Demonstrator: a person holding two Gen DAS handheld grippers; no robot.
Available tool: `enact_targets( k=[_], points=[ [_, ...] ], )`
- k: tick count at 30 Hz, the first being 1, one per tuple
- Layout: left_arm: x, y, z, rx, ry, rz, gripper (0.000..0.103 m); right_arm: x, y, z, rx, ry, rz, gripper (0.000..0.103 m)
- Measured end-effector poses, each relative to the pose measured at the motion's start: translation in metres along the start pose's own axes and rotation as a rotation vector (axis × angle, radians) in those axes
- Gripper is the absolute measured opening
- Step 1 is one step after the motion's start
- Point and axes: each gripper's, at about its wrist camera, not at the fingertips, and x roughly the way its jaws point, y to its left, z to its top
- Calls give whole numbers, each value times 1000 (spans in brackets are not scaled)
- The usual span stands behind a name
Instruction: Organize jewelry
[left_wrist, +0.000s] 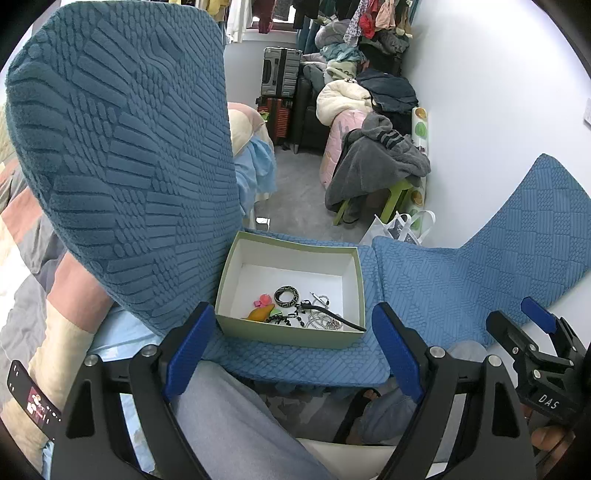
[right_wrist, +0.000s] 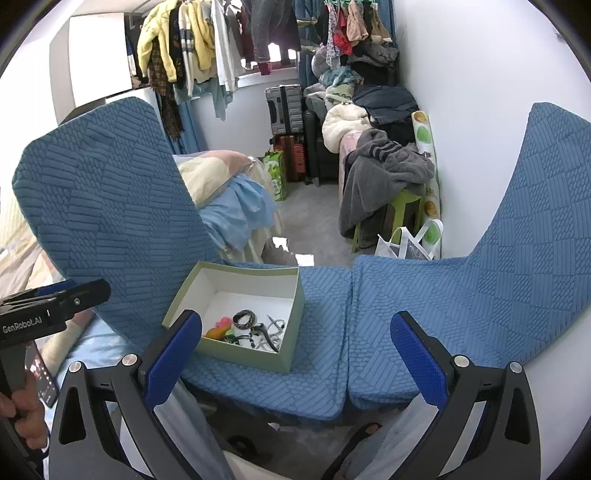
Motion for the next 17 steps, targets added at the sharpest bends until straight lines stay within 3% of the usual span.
enact_targets(
  k=[17],
  points=[
    [0, 2, -1, 2, 5, -1, 87, -2, -8, -4, -15, 6, -10, 103]
  ],
)
